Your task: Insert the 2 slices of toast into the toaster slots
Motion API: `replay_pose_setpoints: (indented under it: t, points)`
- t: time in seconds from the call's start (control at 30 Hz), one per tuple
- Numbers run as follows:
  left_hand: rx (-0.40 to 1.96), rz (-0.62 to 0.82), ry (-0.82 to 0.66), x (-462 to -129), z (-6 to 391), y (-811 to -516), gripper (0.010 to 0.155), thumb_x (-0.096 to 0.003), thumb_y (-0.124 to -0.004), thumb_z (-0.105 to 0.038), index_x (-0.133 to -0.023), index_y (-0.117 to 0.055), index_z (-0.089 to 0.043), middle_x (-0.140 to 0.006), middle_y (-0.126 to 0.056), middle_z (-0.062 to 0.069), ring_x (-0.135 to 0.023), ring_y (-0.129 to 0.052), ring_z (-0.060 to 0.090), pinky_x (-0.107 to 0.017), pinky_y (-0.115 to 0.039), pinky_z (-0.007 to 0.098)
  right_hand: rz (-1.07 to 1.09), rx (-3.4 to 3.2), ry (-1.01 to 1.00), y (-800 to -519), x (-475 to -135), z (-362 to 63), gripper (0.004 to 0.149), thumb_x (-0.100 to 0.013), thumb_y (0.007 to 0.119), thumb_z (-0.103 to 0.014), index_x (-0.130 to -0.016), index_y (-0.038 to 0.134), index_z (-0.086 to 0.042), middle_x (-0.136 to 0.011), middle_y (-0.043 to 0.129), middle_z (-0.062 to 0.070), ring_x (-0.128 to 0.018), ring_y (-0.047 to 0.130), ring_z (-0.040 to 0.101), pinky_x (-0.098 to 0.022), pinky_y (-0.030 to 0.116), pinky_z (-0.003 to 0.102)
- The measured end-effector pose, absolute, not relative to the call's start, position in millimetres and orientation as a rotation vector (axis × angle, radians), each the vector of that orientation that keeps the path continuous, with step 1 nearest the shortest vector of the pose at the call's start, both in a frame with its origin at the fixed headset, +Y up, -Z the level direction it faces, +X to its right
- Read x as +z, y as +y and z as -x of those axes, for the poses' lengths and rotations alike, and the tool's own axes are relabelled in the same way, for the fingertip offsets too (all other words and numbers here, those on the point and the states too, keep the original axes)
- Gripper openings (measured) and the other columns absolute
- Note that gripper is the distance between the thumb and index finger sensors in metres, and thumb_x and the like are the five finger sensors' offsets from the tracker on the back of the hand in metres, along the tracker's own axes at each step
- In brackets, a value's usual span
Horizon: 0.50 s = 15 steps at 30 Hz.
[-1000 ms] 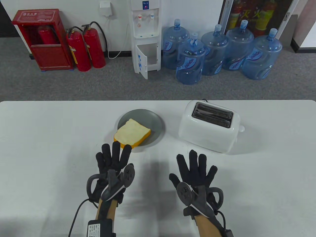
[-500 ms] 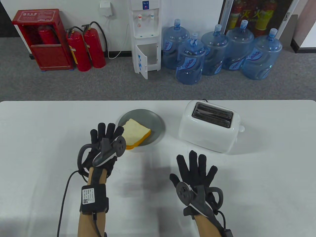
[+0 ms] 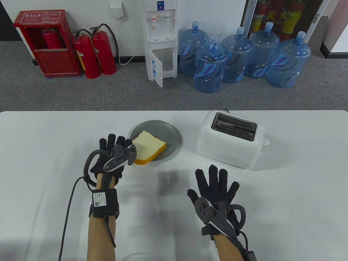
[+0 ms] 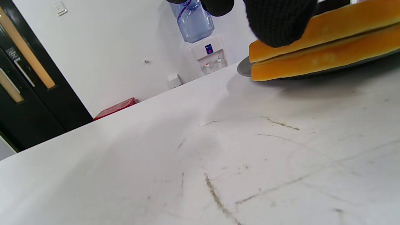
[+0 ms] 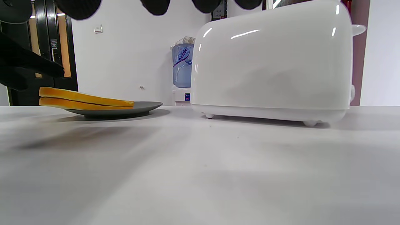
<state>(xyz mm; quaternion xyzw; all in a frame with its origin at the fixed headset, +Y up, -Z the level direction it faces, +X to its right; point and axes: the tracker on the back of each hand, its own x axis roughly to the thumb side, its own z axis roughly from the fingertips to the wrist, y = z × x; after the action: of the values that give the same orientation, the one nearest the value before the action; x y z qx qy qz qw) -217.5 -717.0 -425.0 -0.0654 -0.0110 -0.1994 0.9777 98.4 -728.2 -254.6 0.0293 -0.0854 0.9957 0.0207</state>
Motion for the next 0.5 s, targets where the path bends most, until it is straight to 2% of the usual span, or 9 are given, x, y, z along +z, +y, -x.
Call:
replay_pose_setpoints:
  t: [0.5]
  points:
    - [-0.479,0.133,-0.095,-436.7,202.1,-724.0,0.066,-0.0531,-0.080,-0.038,-0.107,-0.044,-0.053,-0.119,-0.049,-0.024,-0.118,-0.039,0.015,-0.086,-0.038,0.046,-0.070,3.058,-0.281,-724.4,-255.5,-101.7,0.073,-0.070,0.045,-0.068,-0.129,0.024,-0.032,-0.135,0.016,0.017,-0.119,0.021,0.050,-0.072,0.026,0.079]
